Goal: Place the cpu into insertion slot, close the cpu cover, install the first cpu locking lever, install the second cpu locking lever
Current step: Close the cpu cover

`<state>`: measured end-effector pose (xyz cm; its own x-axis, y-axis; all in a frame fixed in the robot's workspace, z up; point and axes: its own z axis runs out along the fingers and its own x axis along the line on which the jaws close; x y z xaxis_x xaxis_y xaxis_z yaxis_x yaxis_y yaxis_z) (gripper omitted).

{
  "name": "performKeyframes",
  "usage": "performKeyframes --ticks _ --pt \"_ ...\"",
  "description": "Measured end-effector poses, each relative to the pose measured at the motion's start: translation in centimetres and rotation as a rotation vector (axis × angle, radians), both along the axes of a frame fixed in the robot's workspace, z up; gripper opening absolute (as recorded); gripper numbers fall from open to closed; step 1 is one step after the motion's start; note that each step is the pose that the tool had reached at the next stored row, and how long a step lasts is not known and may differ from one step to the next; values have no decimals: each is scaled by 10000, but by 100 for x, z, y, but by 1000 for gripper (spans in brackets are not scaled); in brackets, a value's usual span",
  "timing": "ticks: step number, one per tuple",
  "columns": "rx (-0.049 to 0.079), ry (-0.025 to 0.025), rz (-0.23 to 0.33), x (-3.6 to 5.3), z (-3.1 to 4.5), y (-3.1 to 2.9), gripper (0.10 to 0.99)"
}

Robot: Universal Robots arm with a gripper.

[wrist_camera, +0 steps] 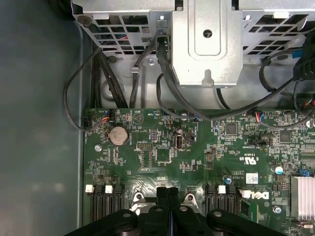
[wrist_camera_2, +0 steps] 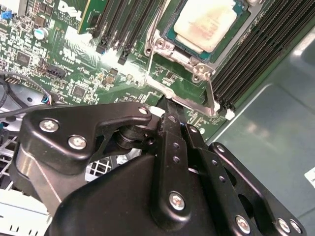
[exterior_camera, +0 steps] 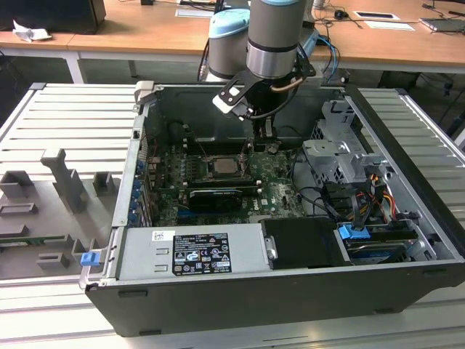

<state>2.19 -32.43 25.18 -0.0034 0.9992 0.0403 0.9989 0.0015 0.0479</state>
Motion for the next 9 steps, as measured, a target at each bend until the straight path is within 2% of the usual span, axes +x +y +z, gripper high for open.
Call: performKeyframes --ticks 9 --pt "1 0 -1 -90 -20 0 106"
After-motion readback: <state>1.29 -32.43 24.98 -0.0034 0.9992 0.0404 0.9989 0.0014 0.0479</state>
